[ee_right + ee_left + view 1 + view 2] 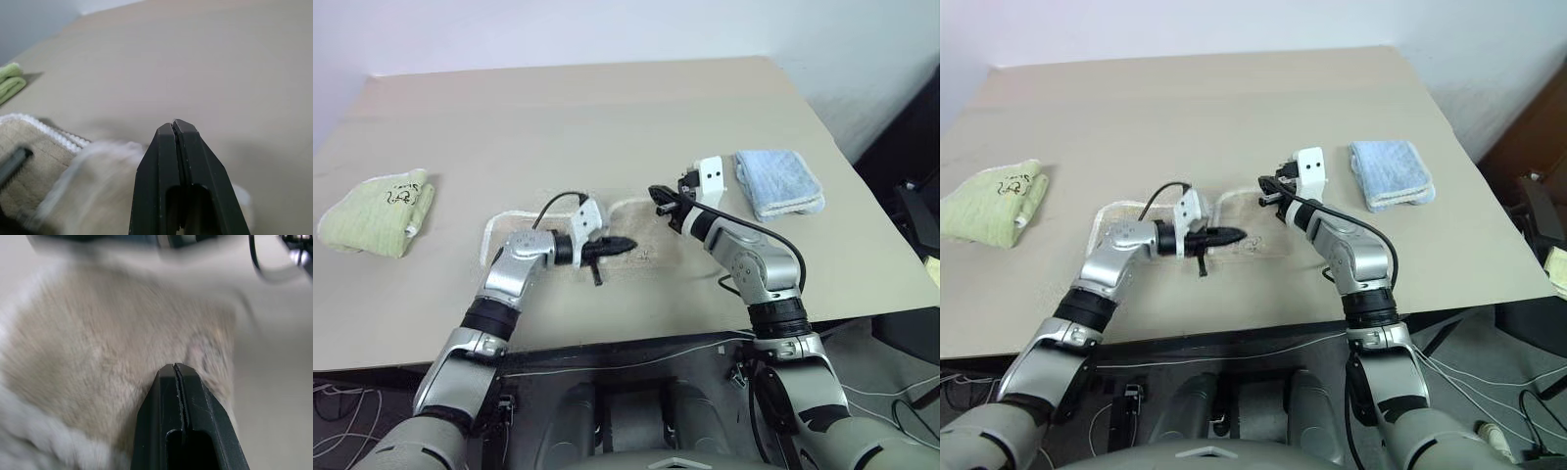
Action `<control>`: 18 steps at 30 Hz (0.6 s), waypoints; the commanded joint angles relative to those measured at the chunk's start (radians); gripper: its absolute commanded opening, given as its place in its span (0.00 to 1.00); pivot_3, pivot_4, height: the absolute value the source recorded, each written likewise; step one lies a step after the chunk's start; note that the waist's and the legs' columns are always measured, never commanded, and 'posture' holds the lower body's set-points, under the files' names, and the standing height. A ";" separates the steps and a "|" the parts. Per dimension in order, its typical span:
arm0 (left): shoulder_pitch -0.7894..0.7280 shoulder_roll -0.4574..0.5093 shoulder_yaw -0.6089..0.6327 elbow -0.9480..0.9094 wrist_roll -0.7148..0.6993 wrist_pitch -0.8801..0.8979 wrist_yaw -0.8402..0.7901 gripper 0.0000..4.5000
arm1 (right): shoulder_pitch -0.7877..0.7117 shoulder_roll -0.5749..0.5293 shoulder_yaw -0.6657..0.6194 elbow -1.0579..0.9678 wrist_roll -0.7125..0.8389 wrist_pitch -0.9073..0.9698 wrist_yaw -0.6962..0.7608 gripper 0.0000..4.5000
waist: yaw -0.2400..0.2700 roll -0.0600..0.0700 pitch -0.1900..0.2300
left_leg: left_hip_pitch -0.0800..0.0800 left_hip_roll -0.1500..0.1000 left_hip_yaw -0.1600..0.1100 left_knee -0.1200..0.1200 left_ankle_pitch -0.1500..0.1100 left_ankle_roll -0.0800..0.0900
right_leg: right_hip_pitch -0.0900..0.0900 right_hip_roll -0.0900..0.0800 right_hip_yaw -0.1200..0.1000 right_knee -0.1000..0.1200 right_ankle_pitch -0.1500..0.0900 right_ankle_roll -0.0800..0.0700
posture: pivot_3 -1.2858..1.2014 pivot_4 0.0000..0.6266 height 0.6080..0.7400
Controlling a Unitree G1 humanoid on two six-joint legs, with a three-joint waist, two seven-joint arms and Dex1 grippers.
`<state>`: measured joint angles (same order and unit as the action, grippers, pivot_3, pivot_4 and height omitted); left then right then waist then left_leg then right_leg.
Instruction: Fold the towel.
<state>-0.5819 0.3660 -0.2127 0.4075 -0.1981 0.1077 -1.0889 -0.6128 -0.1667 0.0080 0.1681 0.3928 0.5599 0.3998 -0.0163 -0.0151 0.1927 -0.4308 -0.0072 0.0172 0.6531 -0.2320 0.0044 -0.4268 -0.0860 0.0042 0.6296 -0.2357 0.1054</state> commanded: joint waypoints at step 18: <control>0.023 -0.052 0.147 -0.095 -0.077 0.055 0.161 0.00 | 0.002 0.013 0.028 -0.002 -0.073 0.017 0.005 0.00 | 0.001 0.000 0.000 | 0.005 0.000 0.002 0.000 0.000 0.000 | 0.001 0.000 0.006 0.002 0.000 0.000 | 0.52 0.24 1.00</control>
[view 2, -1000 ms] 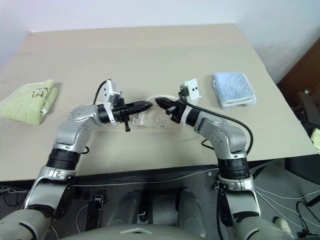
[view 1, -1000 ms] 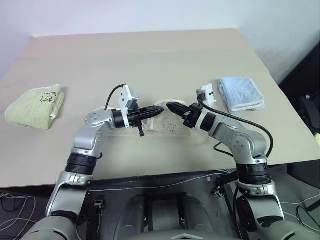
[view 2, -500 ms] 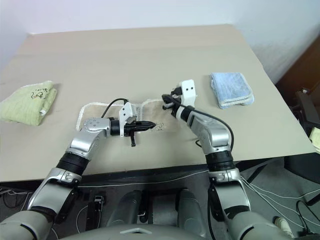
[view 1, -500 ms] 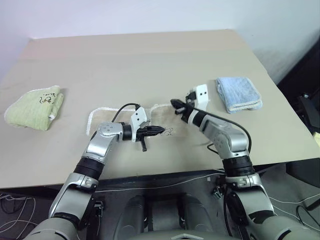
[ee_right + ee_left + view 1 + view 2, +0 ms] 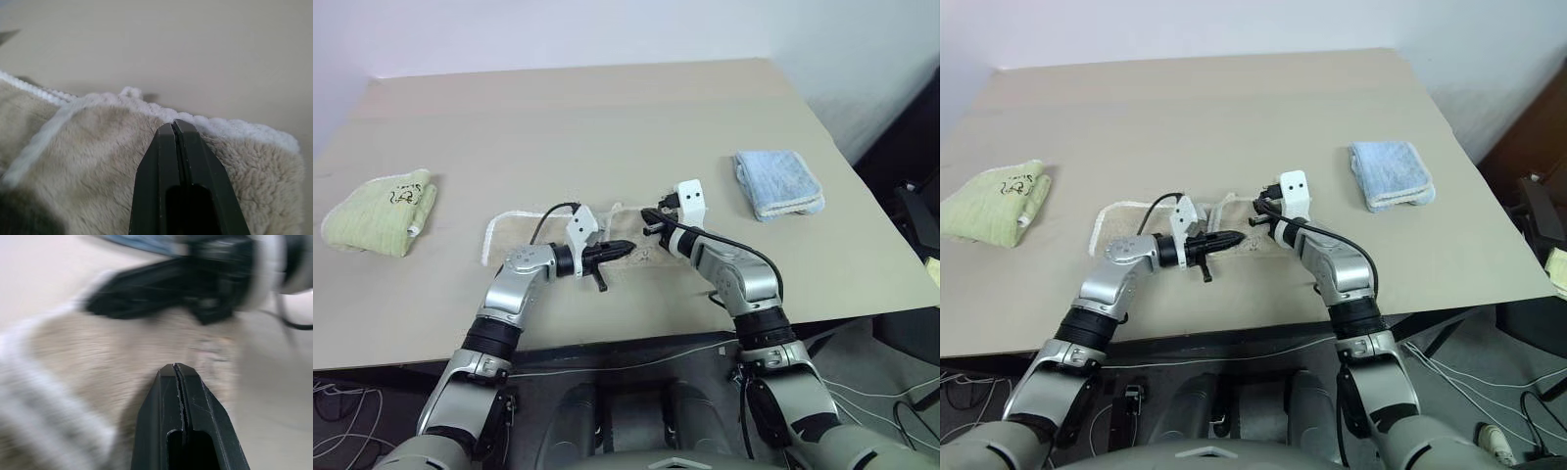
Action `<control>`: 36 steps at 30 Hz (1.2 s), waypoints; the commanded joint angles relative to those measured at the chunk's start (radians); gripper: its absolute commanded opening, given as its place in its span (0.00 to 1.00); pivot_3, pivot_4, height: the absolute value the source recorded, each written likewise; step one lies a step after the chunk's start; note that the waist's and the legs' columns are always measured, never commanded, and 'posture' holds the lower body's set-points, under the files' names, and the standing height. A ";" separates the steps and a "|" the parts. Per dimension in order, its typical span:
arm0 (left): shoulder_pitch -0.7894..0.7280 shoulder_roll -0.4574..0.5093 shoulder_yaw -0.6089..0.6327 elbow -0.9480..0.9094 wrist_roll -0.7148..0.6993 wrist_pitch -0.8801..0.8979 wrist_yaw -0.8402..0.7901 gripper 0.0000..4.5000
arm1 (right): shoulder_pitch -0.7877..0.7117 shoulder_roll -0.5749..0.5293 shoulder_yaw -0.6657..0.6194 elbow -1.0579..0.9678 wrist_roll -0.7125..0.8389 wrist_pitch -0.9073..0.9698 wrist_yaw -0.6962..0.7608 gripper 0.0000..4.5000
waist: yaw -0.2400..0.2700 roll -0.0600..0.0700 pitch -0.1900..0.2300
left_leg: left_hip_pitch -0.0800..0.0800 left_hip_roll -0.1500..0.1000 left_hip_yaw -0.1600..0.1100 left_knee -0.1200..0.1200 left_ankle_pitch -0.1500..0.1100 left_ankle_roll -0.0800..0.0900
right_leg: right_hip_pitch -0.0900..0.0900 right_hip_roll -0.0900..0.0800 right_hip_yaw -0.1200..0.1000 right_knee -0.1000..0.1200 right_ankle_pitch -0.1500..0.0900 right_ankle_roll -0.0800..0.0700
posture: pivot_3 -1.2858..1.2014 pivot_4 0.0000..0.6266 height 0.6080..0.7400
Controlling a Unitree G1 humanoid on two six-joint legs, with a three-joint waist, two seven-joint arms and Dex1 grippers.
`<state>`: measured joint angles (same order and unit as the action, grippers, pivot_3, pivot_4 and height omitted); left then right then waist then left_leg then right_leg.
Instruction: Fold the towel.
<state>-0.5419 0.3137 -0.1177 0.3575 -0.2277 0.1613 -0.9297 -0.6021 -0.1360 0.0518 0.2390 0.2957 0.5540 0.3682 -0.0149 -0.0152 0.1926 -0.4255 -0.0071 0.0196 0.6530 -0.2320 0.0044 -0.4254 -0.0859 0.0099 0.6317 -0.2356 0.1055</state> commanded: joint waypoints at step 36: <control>0.360 -0.019 0.888 -0.862 -0.849 1.022 0.992 1.00 | -0.047 -0.333 0.132 -0.248 0.047 -0.014 0.517 0.99 | 0.004 -0.004 -0.001 | 0.000 0.001 0.001 -0.002 0.000 -0.001 | -0.001 -0.002 0.003 -0.002 0.000 0.000 | 0.52 0.24 1.00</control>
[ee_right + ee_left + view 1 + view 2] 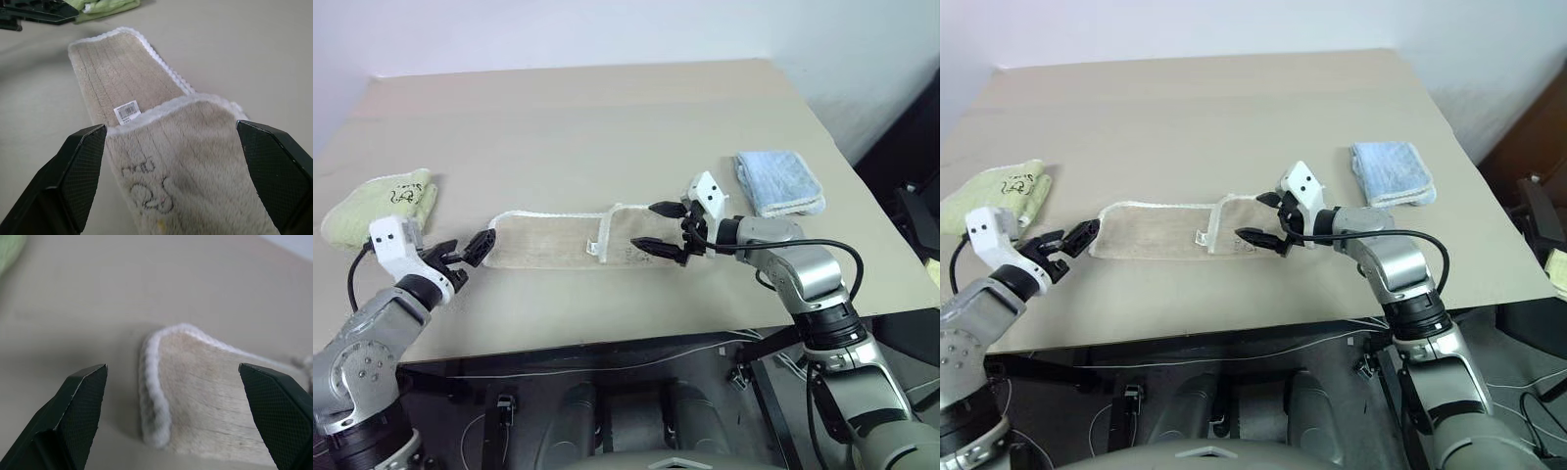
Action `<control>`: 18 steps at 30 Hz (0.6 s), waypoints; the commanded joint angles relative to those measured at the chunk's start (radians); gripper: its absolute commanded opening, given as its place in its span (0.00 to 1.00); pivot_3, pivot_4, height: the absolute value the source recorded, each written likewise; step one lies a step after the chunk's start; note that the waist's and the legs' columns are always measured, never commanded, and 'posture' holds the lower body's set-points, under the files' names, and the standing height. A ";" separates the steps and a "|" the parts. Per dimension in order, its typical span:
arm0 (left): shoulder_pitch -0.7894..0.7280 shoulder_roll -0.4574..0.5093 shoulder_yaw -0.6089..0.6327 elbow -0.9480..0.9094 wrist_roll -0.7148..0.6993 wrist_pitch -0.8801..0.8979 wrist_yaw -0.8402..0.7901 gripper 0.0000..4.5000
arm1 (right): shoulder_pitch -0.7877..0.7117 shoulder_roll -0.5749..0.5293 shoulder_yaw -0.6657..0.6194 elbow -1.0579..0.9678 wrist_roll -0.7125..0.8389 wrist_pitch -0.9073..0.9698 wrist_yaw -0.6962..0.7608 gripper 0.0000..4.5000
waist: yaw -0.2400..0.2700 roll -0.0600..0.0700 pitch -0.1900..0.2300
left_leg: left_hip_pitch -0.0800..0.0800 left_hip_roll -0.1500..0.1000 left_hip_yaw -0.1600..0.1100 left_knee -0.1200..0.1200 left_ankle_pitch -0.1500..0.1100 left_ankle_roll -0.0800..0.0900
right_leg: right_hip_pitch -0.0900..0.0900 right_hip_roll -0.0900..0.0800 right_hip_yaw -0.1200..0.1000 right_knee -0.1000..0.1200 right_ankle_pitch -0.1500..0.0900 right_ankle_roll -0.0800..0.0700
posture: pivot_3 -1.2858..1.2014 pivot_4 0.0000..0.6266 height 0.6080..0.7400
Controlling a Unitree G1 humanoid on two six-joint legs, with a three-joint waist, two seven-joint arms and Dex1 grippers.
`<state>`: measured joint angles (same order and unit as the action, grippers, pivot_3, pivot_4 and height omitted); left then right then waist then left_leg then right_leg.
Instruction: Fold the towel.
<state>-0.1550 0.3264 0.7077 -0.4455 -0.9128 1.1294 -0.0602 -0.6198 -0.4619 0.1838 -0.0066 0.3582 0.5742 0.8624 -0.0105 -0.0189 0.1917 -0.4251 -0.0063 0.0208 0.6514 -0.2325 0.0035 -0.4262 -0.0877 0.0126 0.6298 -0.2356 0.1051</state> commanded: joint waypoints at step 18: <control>-0.007 0.023 -0.062 0.100 -0.659 -0.075 0.780 1.00 | -0.036 0.011 -0.002 0.052 -0.079 -0.078 0.041 0.99 | -0.001 -0.001 0.000 | 0.001 0.000 0.000 0.000 0.000 -0.001 | 0.000 -0.001 0.001 0.000 -0.001 -0.005 | 0.52 0.24 1.00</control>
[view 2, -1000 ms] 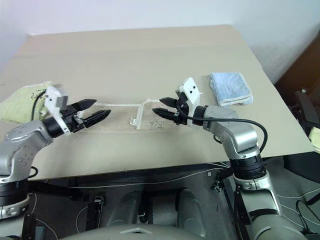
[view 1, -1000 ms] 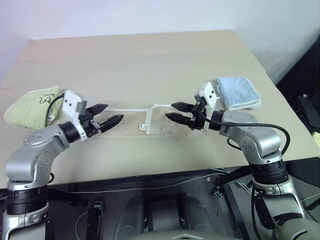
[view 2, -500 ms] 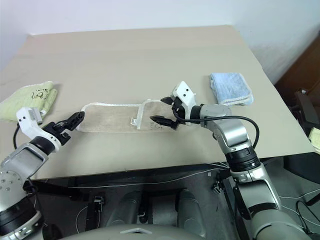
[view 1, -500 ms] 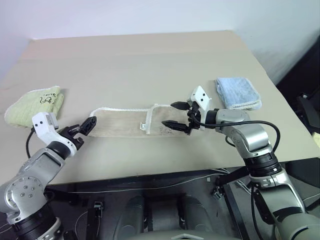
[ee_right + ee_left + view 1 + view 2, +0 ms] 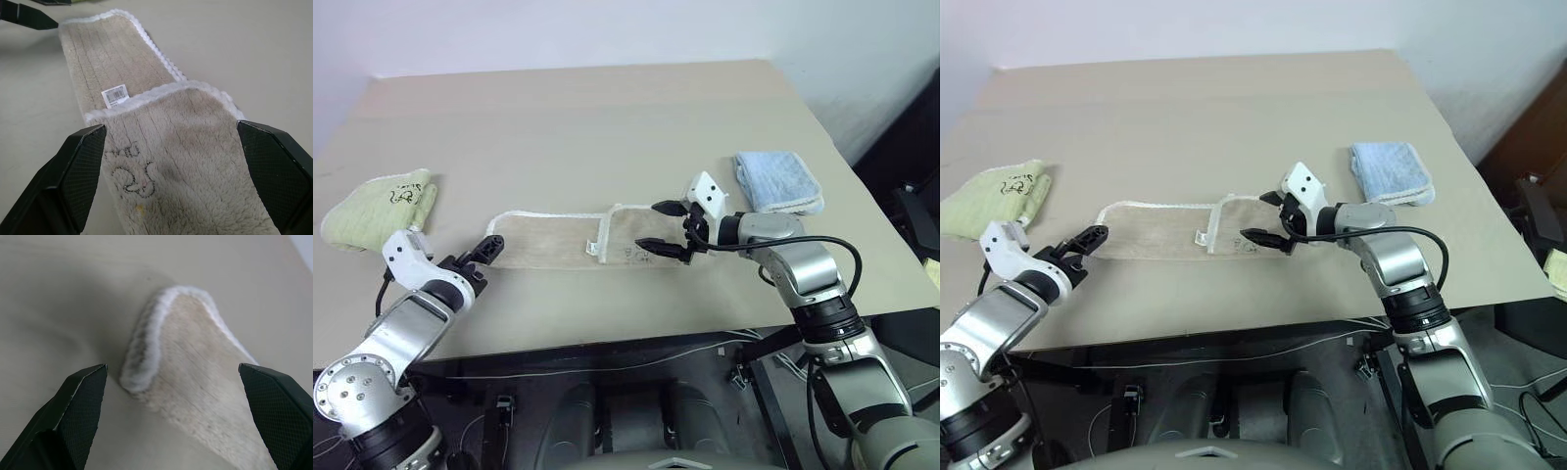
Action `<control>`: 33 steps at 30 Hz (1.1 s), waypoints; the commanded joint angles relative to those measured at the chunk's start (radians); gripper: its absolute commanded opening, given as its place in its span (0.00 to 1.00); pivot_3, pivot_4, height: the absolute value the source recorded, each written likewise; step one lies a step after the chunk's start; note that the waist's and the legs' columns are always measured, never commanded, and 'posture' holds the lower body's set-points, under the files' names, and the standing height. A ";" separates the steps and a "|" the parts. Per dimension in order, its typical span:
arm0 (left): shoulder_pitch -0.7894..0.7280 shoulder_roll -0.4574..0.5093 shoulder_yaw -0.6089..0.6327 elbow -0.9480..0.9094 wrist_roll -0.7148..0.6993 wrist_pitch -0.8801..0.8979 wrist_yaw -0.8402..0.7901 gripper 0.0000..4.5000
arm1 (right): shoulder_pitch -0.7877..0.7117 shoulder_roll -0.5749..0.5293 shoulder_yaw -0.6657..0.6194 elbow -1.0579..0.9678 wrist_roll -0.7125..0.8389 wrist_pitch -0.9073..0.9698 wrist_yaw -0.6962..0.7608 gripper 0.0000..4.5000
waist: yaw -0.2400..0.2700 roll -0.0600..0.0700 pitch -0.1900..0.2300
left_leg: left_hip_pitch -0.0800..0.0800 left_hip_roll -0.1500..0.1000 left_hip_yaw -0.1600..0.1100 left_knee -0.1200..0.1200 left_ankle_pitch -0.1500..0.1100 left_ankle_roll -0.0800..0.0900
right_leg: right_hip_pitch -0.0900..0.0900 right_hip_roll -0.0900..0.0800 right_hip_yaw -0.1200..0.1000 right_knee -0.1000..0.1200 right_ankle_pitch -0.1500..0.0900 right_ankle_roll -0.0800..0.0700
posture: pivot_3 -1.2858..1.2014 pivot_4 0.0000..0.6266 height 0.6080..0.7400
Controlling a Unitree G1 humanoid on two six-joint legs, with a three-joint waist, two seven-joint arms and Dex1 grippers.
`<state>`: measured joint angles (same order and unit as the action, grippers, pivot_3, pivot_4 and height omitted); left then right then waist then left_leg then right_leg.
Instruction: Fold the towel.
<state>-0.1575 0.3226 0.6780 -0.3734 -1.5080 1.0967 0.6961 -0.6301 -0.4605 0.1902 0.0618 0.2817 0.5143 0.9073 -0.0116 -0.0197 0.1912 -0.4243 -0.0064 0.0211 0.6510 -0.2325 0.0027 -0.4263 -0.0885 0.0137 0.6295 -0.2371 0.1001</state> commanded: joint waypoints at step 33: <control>-0.120 0.272 -0.176 0.302 -0.165 -0.216 -0.227 0.01 | -0.019 0.046 -0.070 -0.014 0.036 0.029 -0.020 1.00 | 0.001 0.001 -0.001 | -0.001 0.000 0.001 -0.004 0.000 -0.004 | -0.001 -0.001 0.000 -0.006 0.001 -0.004 | 0.52 0.24 1.00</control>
<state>-0.2508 0.5697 0.4909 -0.0762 -1.6812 0.8879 0.5077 -0.6364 -0.4114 0.1606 0.0897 0.2773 0.5333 0.8719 -0.0105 -0.0190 0.1907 -0.4251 -0.0063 0.0217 0.6468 -0.2327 -0.0012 -0.4266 -0.0898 0.0135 0.6227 -0.2355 0.0956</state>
